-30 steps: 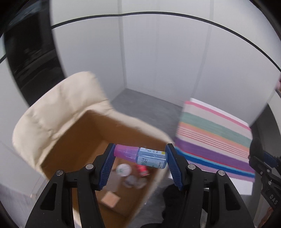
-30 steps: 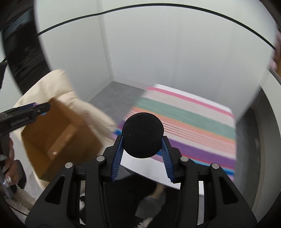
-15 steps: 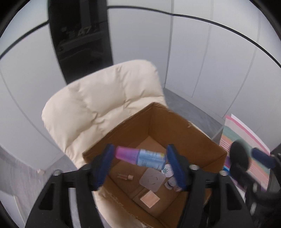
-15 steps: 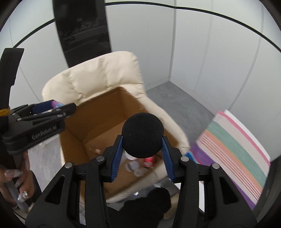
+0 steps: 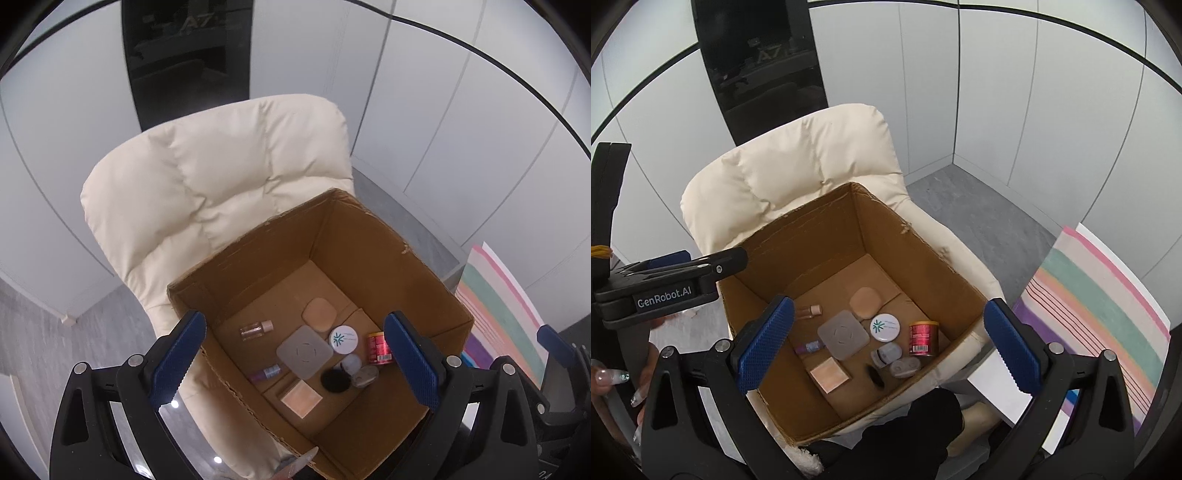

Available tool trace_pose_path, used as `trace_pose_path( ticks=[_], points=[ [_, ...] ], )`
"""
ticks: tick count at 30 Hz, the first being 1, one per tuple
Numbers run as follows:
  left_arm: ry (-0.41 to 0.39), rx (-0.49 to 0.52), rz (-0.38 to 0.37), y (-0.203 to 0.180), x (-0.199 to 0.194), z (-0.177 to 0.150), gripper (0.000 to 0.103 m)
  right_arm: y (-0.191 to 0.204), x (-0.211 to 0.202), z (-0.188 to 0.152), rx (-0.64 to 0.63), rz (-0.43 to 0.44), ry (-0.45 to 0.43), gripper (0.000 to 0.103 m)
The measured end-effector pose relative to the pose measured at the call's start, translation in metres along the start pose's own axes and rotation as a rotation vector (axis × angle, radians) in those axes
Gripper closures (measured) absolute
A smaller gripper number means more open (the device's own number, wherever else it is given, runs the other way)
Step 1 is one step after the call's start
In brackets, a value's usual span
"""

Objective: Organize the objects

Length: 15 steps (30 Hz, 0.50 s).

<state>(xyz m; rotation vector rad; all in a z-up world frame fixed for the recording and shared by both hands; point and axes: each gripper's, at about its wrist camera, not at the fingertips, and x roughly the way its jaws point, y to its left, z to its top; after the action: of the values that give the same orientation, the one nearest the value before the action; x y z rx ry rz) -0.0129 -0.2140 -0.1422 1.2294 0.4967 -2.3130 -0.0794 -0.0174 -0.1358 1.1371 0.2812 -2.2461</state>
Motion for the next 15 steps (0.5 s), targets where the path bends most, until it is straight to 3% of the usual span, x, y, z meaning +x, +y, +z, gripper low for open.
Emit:
trace_pose_path(
  ticks=[5, 8, 11, 13, 15],
  points=[
    [-0.005, 0.084, -0.016, -0.024, -0.018, 0.0, 0.005, -0.013, -0.017, -0.007, 0.035, -0.064, 0.019, 0.0],
    [-0.009, 0.149, -0.076, -0.045, -0.043, -0.001, 0.005, -0.027, -0.042, -0.014, 0.092, -0.128, 0.0, 0.0],
    [-0.055, 0.253, -0.102, -0.074, -0.084, -0.002, 0.005, -0.048, -0.081, -0.026, 0.209, -0.126, -0.047, 0.0],
    [-0.044, 0.326, -0.105, -0.093, -0.107, -0.003, 0.005, -0.061, -0.105, -0.031, 0.285, -0.139, -0.04, 0.0],
    [-0.014, 0.4, -0.179, -0.111, -0.133, -0.007, 0.005, -0.073, -0.132, -0.037, 0.371, -0.2, -0.018, 0.0]
  ],
)
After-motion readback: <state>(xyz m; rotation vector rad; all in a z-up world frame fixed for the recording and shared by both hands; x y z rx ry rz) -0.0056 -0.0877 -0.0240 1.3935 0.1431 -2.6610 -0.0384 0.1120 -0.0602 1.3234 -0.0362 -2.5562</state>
